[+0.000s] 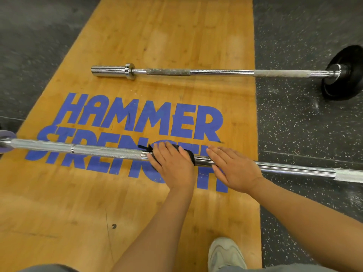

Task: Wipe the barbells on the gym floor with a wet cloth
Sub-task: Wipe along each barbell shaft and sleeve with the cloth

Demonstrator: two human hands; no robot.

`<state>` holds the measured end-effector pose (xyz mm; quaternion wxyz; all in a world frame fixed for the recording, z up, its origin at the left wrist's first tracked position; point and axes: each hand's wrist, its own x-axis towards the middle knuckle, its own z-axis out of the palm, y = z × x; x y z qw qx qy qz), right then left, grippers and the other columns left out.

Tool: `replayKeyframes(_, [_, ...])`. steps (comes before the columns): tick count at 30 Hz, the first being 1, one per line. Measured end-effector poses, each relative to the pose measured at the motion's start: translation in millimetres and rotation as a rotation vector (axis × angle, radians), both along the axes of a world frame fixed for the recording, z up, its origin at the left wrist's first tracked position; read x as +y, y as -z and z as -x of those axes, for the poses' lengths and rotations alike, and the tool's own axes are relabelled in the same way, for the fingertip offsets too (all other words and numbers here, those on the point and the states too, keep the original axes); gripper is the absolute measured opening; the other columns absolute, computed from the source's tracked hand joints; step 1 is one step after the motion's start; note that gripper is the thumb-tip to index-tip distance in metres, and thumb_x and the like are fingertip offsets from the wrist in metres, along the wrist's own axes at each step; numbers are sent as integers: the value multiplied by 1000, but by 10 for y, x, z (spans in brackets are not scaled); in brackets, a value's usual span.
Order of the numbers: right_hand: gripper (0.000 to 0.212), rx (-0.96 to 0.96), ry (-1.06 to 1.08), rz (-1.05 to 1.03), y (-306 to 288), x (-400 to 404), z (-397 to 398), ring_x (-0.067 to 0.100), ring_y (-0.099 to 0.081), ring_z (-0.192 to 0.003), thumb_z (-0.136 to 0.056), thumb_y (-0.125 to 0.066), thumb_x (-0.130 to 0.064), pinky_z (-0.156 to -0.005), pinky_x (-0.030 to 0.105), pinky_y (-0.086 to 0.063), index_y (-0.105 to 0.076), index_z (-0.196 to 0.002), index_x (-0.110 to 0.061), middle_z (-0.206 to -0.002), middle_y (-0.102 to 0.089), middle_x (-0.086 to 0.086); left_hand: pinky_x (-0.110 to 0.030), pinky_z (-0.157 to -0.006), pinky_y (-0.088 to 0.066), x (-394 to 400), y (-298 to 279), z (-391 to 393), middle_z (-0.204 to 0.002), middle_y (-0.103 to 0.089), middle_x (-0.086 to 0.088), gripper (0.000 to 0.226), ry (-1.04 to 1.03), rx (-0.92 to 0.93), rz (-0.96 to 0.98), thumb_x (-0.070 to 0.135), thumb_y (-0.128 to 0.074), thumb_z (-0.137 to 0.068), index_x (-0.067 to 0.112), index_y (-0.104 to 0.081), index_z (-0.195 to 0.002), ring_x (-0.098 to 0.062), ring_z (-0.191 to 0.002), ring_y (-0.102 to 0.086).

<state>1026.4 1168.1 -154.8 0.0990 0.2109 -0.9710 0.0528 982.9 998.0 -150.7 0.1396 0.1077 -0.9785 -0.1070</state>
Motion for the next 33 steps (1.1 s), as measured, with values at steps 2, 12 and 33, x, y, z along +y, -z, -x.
replayKeyframes(2, [66, -1, 4, 12, 0, -14, -14, 28, -67, -113, -108, -10, -39, -91, 39, -56, -61, -133, -6, -135, -62, 10, -50, -113, -15, 61, -12, -63, -121, -64, -20, 52, 50, -25, 12, 30, -33, -95, -7, -64, -116, -38, -123, -54])
replayKeyframes(12, [66, -32, 9, 52, -11, -9, -29, 26, -68, -110, -108, -10, -40, -88, 36, -57, -63, -132, -8, -134, -64, 7, -54, -113, -22, -336, -44, 155, -121, -62, -24, 56, -86, -91, 4, 29, -29, -95, -10, -62, -118, -41, -122, -54])
replayKeyframes(33, [52, -60, 38, 84, -19, 7, -45, 25, -69, -109, -96, -38, -39, -83, 38, -61, -63, -132, -10, -127, -68, 5, -48, -117, -12, 164, -168, -206, -127, -62, -21, 56, 264, -201, -2, 31, -32, -95, -8, -61, -123, -38, -127, -53])
